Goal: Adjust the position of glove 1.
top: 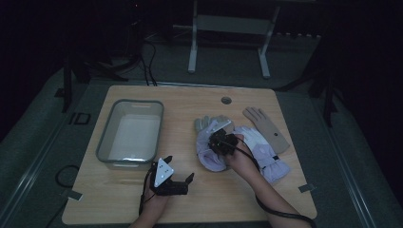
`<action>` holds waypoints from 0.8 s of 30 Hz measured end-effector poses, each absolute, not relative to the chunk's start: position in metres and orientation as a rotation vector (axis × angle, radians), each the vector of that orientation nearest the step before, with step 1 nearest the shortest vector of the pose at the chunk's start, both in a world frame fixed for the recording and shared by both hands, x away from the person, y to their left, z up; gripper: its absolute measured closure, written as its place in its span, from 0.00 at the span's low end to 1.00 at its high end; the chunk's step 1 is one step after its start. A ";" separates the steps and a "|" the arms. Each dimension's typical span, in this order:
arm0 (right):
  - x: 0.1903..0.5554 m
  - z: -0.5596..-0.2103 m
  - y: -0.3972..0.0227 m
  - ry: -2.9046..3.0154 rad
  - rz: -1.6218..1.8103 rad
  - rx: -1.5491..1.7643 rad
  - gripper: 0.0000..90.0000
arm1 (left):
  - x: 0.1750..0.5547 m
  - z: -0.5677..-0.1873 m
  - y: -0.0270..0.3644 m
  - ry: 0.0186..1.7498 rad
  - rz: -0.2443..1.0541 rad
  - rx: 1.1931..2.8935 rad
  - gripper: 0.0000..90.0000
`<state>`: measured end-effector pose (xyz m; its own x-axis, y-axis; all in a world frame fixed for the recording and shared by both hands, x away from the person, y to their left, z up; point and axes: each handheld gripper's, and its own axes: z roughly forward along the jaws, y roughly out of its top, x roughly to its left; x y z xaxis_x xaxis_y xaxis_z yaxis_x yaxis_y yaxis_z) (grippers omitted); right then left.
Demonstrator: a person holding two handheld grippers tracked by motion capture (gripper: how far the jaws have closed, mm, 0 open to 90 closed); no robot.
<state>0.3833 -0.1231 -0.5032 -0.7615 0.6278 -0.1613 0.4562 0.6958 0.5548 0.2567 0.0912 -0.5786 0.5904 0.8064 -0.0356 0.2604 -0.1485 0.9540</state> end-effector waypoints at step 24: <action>0.381 -0.515 -0.138 2.662 0.832 0.885 0.37 | 0.257 -0.579 0.091 0.896 0.609 1.698 0.00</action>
<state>0.3809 -0.1381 -0.5153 -0.7960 0.6048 -0.0246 0.4830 0.6592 0.5764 0.2568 0.0911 -0.5785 0.5867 0.8089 -0.0377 0.2629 -0.1462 0.9537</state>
